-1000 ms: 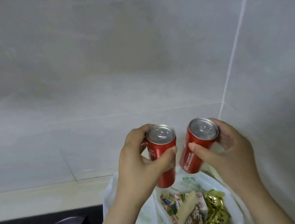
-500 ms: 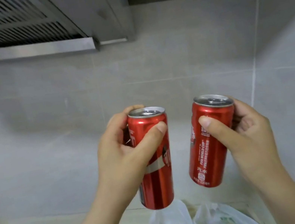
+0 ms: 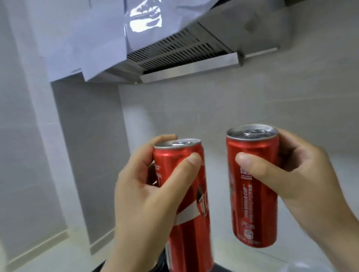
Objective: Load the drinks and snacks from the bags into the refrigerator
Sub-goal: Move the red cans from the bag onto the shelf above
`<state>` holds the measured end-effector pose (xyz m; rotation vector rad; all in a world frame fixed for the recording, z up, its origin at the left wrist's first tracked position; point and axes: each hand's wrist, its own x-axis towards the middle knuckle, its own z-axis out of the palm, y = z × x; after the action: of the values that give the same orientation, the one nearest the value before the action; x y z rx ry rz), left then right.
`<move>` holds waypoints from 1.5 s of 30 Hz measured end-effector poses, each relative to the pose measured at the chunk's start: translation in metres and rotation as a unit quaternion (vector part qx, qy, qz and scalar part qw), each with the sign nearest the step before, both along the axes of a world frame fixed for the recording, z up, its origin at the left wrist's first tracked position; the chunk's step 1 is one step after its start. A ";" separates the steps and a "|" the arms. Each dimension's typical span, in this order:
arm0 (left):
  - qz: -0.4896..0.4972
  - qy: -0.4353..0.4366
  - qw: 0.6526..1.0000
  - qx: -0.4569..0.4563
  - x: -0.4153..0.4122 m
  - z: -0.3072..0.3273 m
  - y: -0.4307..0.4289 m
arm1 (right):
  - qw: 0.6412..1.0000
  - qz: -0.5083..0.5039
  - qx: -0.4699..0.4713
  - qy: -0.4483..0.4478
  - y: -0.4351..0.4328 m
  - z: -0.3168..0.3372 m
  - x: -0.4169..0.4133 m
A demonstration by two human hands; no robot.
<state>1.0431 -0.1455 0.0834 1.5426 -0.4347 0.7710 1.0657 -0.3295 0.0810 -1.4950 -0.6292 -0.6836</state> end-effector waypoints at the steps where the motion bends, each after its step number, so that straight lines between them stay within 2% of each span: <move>1: 0.024 0.001 1.000 -0.001 -0.008 -0.003 0.006 | 1.000 0.031 -0.005 0.000 0.009 -0.002 0.001; 7: 0.151 -0.005 0.988 0.015 -0.068 -0.009 0.054 | 0.982 0.187 -0.011 -0.006 0.078 -0.008 -0.017; 13: 0.265 -0.024 0.964 0.009 -0.155 0.003 0.115 | 0.950 0.311 -0.004 -0.014 0.163 0.009 -0.066; 21: 0.406 -0.039 0.912 0.034 -0.294 0.026 0.204 | 0.872 0.490 0.013 -0.011 0.290 0.031 -0.167; 26: 0.488 -0.032 0.872 0.037 -0.380 0.033 0.243 | 0.824 0.566 0.021 -0.022 0.364 0.030 -0.236; 33: 0.606 -0.007 0.794 0.045 -0.480 0.026 0.281 | 0.731 0.682 0.038 -0.020 0.447 0.031 -0.325; 40: 0.710 -0.001 0.703 0.042 -0.538 0.024 0.302 | 0.623 0.781 0.032 -0.023 0.518 0.032 -0.392; 45: 0.796 0.007 0.604 0.041 -0.569 0.026 0.301 | 0.528 0.847 0.046 -0.036 0.557 0.042 -0.434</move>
<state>0.4746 0.1558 0.1098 1.7466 1.2282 2.0615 0.6315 0.2278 0.1228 -0.1661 -1.6363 0.7976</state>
